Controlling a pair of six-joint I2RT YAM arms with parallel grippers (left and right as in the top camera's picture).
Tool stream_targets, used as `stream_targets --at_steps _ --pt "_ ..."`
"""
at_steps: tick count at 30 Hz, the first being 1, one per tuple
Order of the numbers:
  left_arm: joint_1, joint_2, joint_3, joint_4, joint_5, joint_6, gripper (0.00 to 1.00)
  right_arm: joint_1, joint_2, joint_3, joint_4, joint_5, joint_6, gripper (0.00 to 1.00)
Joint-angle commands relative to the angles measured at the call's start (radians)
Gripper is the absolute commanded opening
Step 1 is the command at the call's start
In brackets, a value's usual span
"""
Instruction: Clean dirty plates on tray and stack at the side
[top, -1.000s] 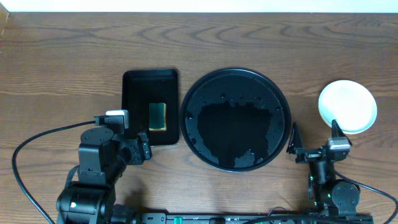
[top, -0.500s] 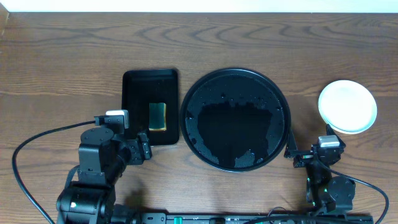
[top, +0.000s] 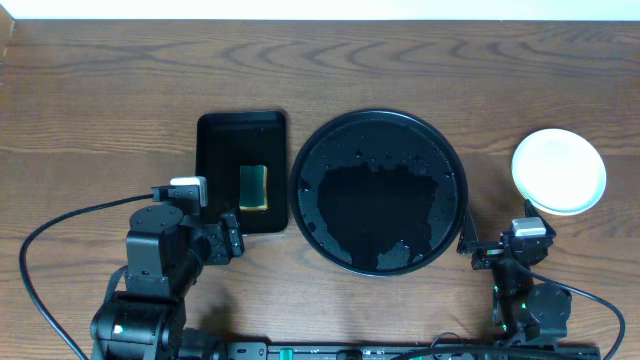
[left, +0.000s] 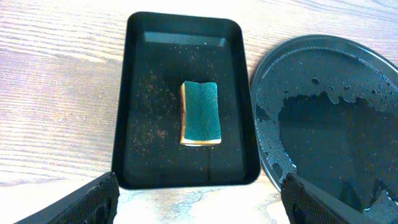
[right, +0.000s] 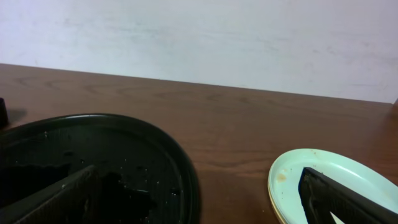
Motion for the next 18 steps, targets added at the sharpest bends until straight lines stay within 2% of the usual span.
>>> stream_targets --at_steps 1,15,18 --pt "0.002 -0.001 -0.004 0.003 0.002 -0.001 0.84 0.007 -0.006 -0.001 -0.004 -0.003 -0.012 0.99" --pt "0.002 -0.001 -0.004 0.003 0.002 -0.001 0.84 0.007 -0.006 -0.001 -0.004 -0.004 -0.012 0.99" --pt "0.002 -0.021 -0.004 -0.035 -0.001 0.0 0.84 0.007 -0.006 -0.001 -0.004 -0.003 -0.012 0.99"
